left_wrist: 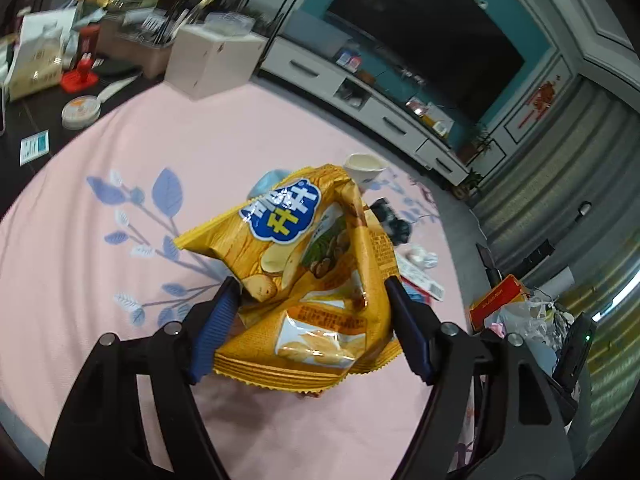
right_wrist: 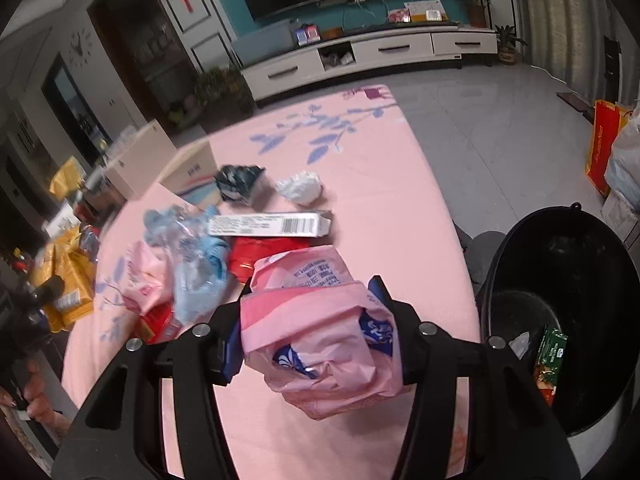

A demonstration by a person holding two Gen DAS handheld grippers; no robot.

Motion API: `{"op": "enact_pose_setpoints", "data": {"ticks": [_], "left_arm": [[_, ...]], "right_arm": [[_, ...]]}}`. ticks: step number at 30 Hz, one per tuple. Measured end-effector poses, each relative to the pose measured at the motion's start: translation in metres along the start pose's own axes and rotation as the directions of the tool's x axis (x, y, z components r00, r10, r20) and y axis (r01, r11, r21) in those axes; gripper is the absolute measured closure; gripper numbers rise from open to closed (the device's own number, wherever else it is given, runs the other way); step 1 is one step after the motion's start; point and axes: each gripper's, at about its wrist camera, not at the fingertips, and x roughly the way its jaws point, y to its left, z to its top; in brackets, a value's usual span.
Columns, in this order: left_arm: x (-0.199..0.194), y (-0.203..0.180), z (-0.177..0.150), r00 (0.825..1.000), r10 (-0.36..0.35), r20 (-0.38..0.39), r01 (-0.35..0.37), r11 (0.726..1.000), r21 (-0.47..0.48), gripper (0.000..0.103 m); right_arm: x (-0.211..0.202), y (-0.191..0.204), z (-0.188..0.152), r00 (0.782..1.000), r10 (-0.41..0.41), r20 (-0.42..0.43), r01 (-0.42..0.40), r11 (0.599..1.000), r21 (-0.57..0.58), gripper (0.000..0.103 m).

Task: Collect trash
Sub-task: 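Carry the yellow chip bag and pink tissue pack over the black bin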

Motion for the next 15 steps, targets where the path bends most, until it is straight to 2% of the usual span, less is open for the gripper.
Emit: {"op": "enact_pose_setpoints", "data": {"ticks": [4, 15], "left_arm": [[-0.007, -0.015, -0.005, 1.0, -0.023, 0.009, 0.022, 0.999, 0.044, 0.029], [-0.005, -0.033, -0.013, 0.998, -0.054, -0.012, 0.055, 0.993, 0.105, 0.029]], "right_arm": [[-0.012, 0.002, 0.003, 0.998, 0.038, 0.042, -0.038, 0.999, 0.008, 0.047], [-0.025, -0.002, 0.005, 0.997, 0.028, 0.076, -0.029, 0.999, 0.019, 0.047]]}}
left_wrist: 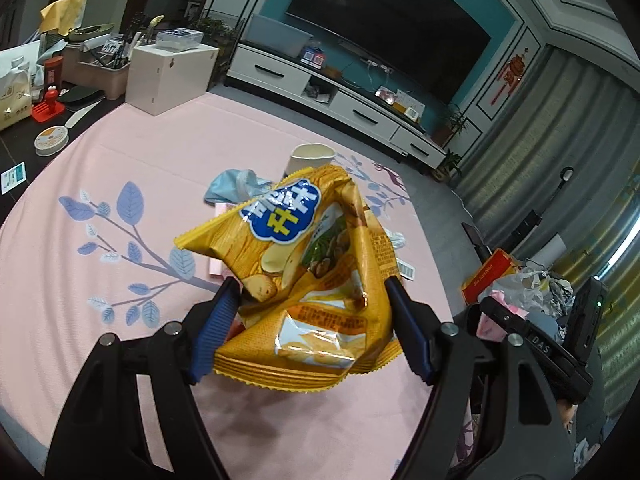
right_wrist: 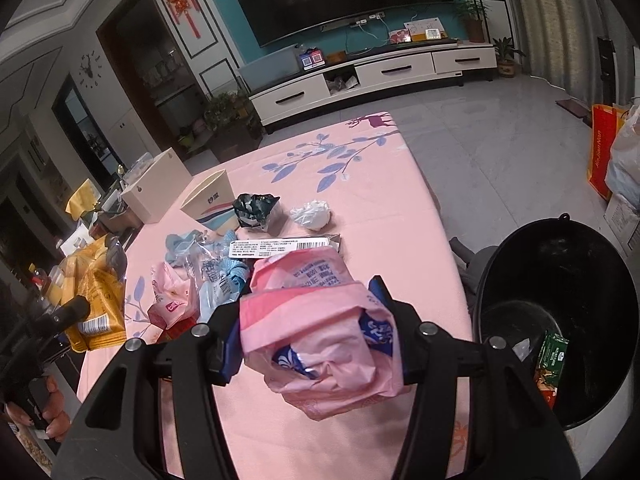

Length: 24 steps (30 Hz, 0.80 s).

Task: Collect trash
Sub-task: 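Carry the yellow chip bag and pink tissue pack over the black bin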

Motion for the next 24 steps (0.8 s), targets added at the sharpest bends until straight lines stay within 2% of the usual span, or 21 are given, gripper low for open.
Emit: {"op": "enact_pose_setpoints", "data": {"ticks": [11, 15, 19, 24], "left_arm": [[-0.02, -0.049, -0.006, 0.998, -0.039, 0.052, 0.033, 0.994, 0.106, 0.029], [-0.021, -0.075, -0.013, 0.997, -0.068, 0.047, 0.06, 0.987, 0.147, 0.029], [-0.016, -0.099, -0.022, 0.994, -0.102, 0.024, 0.096, 0.979, 0.18, 0.029], [-0.005, -0.132, -0.035, 0.993, -0.116, -0.006, 0.114, 0.963, 0.245, 0.029]], "right_arm": [[-0.033, -0.001, 0.003, 0.998, 0.012, 0.064, -0.011, 1.0, -0.009, 0.047], [-0.055, -0.005, 0.006, 0.991, -0.045, 0.129, 0.046, 0.999, 0.001, 0.047], [-0.073, -0.015, 0.007, 0.985, -0.047, 0.167, 0.044, 0.999, 0.023, 0.047], [-0.091, -0.029, 0.008, 0.963, -0.116, 0.244, 0.108, 0.993, 0.047, 0.047]]}}
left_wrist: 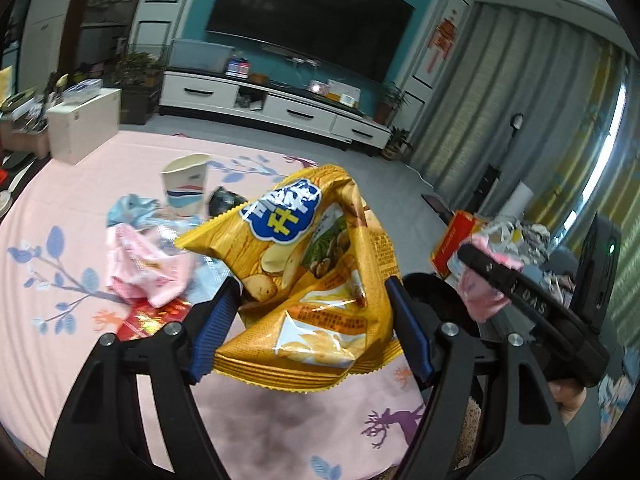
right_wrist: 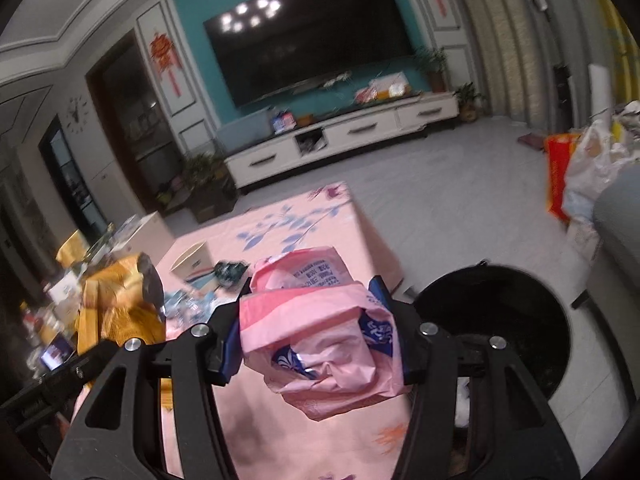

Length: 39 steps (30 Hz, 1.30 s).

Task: Collect trash
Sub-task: 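Carry the yellow chip bag and pink tissue pack over the black bin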

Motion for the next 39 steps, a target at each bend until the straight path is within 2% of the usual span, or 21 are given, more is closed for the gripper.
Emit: {"op": "enact_pose_setpoints", "data": {"ticks": [13, 22, 32, 39], "left_arm": [[0.05, -0.072, -0.015, 0.992, -0.081, -0.1, 0.092, 0.99, 0.11, 0.028], [0.09, -0.11, -0.029, 0.972, -0.127, -0.195, 0.156, 0.977, 0.142, 0.028], [0.129, -0.138, -0.039, 0.948, -0.151, -0.281, 0.203, 0.965, 0.166, 0.028], [0.155, -0.152, -0.047, 0.938, -0.137, -0.319, 0.203, 0.962, 0.185, 0.028]], "right_arm": [[-0.018, -0.06, 0.007, 0.997, -0.06, 0.048, 0.053, 0.99, 0.128, 0.046], [-0.03, -0.093, 0.007, 0.992, -0.113, 0.06, 0.099, 0.975, 0.199, 0.046], [-0.025, -0.129, 0.001, 0.983, -0.184, 0.013, 0.172, 0.94, 0.295, 0.046], [-0.01, -0.144, -0.005, 0.959, -0.278, -0.052, 0.28, 0.905, 0.319, 0.046]]}}
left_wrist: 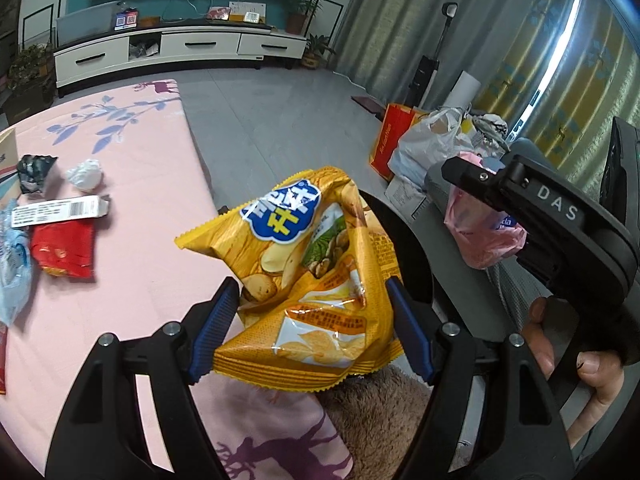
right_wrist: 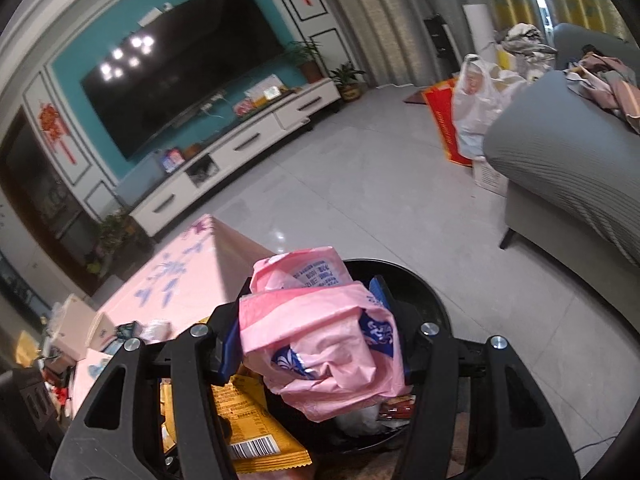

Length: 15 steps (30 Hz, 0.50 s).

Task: Collect trash
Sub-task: 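Carry the yellow chip bag and pink tissue pack over the black bin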

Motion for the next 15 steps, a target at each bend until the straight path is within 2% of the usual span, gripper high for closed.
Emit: {"op": "enact_pose_setpoints", "data": {"ticks": [8, 15], "left_arm": [[0.035, -0.005, 0.004, 0.998, -0.005, -0.064, 0.005, 1.0, -0.001, 0.028], [0.058, -0.011, 0.009, 0.995, 0.001, -0.101, 0.002, 0.999, 0.032, 0.028]], "right_arm": [[0.024, -0.016, -0.002, 0.996, -0.061, -0.063, 0.063, 0.998, 0.028, 0.046], [0.036, -0.024, -0.003, 0.992, -0.073, -0.101, 0.078, 0.995, 0.055, 0.046]]}}
